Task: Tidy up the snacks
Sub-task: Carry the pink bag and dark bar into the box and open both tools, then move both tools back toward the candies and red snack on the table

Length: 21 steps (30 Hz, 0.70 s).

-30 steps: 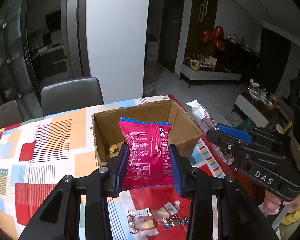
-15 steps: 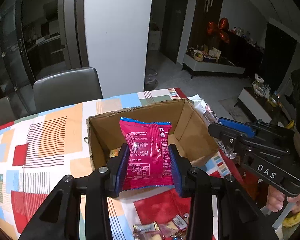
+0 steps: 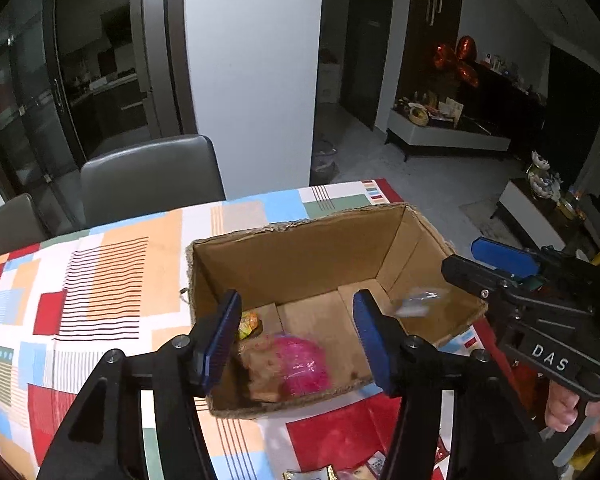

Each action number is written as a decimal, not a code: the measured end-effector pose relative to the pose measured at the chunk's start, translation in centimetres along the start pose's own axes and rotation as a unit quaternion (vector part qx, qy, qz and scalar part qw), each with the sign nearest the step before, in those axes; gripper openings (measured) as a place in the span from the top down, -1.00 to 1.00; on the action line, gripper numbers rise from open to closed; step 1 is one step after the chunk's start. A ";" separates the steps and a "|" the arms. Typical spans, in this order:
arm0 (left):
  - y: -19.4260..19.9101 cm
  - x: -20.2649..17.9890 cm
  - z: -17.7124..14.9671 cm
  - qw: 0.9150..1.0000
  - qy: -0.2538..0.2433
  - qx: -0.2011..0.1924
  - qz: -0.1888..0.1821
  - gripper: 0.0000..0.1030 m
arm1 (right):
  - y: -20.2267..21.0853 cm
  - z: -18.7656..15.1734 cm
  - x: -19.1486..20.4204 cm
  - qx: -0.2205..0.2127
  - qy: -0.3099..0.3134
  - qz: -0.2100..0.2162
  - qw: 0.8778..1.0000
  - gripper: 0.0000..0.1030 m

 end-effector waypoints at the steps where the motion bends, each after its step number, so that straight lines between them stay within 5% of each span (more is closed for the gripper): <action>1: 0.3 0.0 -0.1 1.000 0.000 -0.003 0.001 -0.17 | 0.3 0.0 -0.1 -0.002 -0.003 0.000 1.000 0.15; 21: 7.7 -1.1 -6.1 0.999 0.002 -0.031 -0.012 -0.18 | 5.6 -5.8 1.6 0.006 0.006 0.004 1.000 0.15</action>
Point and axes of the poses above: each gripper's, at about its wrist camera, not at the fingertips, and y roughly against the way its jaws point, x to its left, z to its top, the point moved 9 cm from there along -y, roughly the way its jaws point, and after that the axes turned 2 degrees about z, right-handed, at the moved point
